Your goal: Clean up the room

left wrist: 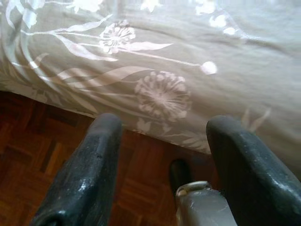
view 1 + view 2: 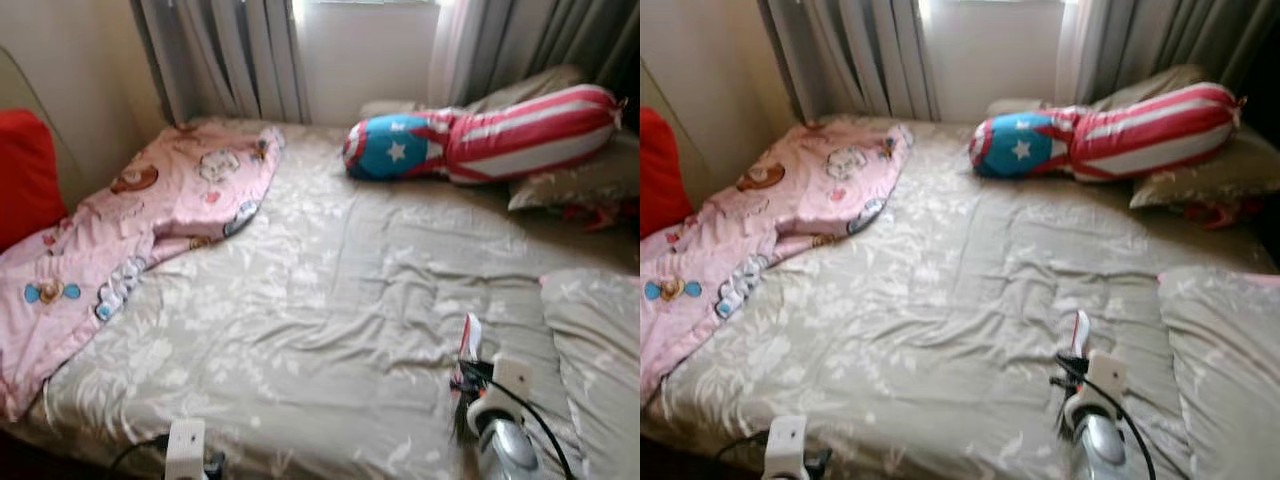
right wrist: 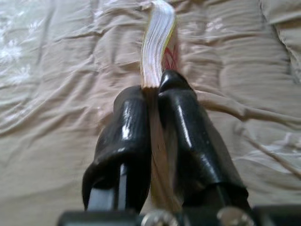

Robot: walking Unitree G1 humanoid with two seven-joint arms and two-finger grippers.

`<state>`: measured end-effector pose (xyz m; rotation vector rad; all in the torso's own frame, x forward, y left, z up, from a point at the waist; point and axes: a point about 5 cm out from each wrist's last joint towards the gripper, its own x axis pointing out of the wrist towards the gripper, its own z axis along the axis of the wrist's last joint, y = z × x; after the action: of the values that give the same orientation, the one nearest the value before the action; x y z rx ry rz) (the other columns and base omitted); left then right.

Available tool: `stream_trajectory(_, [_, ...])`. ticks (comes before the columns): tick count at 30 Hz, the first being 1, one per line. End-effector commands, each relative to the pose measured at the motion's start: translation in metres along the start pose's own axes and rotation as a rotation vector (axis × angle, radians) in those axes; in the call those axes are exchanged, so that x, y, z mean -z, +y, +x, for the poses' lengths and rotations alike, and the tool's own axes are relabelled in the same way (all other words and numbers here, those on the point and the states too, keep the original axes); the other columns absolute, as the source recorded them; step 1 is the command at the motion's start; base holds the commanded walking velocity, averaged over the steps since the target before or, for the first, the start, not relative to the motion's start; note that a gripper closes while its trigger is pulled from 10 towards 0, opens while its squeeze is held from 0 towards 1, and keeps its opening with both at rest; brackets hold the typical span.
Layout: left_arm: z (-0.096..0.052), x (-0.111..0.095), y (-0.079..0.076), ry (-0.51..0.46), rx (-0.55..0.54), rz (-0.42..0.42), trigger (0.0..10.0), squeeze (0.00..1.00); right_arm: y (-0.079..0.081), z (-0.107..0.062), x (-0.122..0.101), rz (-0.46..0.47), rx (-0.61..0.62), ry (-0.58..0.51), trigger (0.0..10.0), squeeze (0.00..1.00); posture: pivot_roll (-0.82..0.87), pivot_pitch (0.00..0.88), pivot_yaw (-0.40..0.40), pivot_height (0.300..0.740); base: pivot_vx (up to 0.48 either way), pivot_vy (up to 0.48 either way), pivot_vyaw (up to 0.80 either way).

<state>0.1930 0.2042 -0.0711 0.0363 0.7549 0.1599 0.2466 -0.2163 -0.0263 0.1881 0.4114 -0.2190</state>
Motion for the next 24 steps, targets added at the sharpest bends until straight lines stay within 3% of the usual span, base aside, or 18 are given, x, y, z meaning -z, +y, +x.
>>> stream_trajectory(1, [-0.0021,0.0072,0.0054,0.029,-0.012,-0.001,10.0,0.0,0.0077,0.0037,-0.008,0.012,-0.016,-0.039,10.0,0.0,-0.14,0.0,0.008,0.74,0.0,0.0,0.0])
stream_trajectory(5, [-0.003,0.0103,0.0073,0.043,-0.014,-0.004,10.0,0.0,0.0082,0.004,-0.007,0.011,-0.016,-0.026,10.0,0.0,-0.14,0.0,0.01,0.74,0.0,0.0,-0.23])
stream_trajectory(24, [-0.004,0.0153,0.007,0.075,-0.012,-0.002,10.0,0.0,0.0092,0.0034,-0.0045,0.011,-0.021,-0.012,10.0,0.0,-0.14,0.0,0.011,0.74,0.0,0.0,-0.73])
